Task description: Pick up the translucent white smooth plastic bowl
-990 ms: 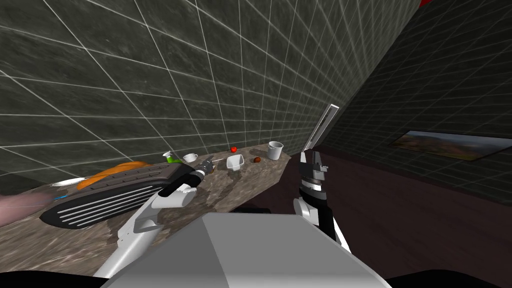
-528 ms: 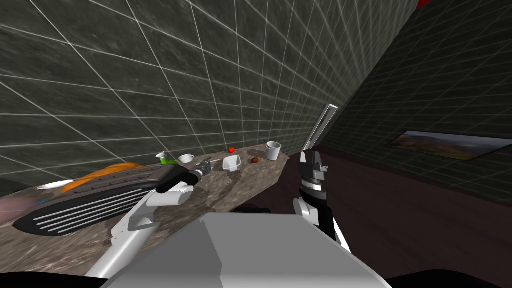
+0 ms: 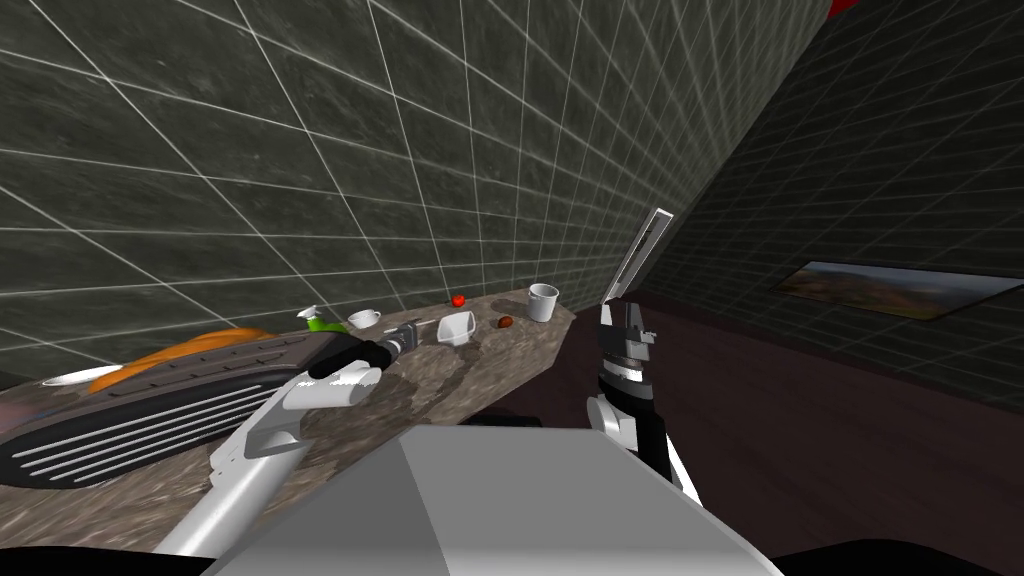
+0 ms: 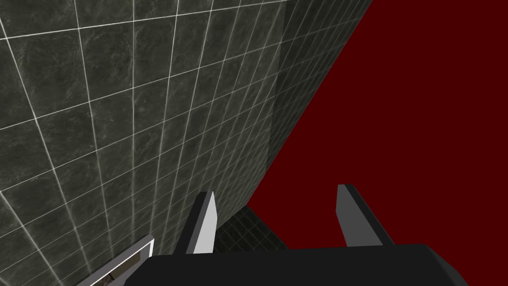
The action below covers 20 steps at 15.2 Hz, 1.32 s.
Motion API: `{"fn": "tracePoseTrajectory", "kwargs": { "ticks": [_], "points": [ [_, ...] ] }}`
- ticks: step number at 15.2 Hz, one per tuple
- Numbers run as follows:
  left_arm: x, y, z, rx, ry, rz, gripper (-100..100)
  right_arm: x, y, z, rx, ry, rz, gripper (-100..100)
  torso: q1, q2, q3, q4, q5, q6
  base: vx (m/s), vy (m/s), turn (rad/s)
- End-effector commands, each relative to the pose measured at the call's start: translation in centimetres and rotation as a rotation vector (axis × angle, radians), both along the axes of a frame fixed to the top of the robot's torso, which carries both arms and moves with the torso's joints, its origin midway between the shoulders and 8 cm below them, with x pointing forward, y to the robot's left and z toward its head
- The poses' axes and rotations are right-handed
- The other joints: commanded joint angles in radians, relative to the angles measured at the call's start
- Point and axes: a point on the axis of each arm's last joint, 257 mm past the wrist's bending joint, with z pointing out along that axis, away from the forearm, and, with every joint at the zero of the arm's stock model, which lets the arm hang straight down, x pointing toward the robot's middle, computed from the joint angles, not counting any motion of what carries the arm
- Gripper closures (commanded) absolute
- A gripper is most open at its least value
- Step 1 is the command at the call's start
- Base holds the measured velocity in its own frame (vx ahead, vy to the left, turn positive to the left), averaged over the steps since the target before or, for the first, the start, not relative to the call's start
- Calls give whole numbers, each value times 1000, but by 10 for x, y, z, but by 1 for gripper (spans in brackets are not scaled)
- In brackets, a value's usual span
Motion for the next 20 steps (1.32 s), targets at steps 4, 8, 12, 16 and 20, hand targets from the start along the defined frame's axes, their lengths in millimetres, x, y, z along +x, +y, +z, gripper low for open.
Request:
{"fn": "tracePoseTrajectory", "kwargs": {
  "ticks": [4, 8, 12, 16, 20],
  "points": [
    [-8, 9, -11, -25, 76, 25, -100, 0, 0, 0, 0, 0, 0, 0, 0, 0, 0, 0, 0, 0, 26, -62, -10],
    [-15, 16, -17, -45, 131, 45, -100, 0, 0, 0, 0, 0, 0, 0, 0, 0, 0, 0, 0, 0, 26, -56, -10],
    [-23, 23, -22, -65, 182, 64, -100, 0, 0, 0, 0, 0, 0, 0, 0, 0, 0, 0, 0, 0, 32, -64, -8],
    [-30, 29, -27, -86, 231, 83, -100, 0, 0, 0, 0, 0, 0, 0, 1, 0, 0, 0, 0, 0, 27, -51, -10],
    [-40, 38, -27, -122, 288, 113, -100, 0, 0, 0, 0, 0, 0, 0, 0, 0, 0, 0, 0, 0, 32, -65, -14]
  ]
}}
